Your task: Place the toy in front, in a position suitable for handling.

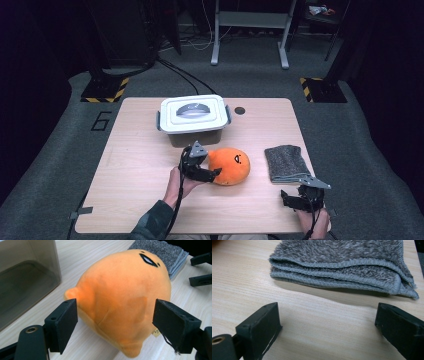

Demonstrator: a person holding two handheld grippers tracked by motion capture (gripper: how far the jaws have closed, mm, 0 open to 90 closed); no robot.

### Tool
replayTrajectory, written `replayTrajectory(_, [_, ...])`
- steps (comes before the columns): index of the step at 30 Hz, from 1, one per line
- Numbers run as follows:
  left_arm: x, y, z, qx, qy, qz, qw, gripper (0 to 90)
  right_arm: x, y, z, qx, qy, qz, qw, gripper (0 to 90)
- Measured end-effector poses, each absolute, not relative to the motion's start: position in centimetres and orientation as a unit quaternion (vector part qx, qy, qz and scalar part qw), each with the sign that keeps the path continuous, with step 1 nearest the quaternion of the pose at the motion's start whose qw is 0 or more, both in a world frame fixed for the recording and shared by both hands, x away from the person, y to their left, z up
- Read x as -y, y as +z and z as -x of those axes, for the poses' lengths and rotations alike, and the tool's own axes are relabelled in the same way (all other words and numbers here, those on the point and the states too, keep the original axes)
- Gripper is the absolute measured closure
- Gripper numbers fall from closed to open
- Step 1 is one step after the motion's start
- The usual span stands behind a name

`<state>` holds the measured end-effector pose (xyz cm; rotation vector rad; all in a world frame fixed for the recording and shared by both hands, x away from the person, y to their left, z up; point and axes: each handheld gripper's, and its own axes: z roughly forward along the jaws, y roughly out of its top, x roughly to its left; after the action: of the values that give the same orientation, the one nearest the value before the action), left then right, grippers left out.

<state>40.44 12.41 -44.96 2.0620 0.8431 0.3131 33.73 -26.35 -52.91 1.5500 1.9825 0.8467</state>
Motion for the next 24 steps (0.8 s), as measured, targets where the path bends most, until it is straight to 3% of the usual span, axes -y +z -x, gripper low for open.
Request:
replayTrajectory(10, [-14.0,-45.0,-38.7,-0.343,0.140,-0.825,0.427,16.8,26.3,-52.9,-33.7,-0.724,0.309,-0.567,0.240,4.9])
replayTrajectory(24, [-13.0,-47.0,-37.4,-0.333,0.135,-0.838,0.411,26.6,26.3,-52.9,-33.7,-0.725,0.309,-0.566,0.241,5.0])
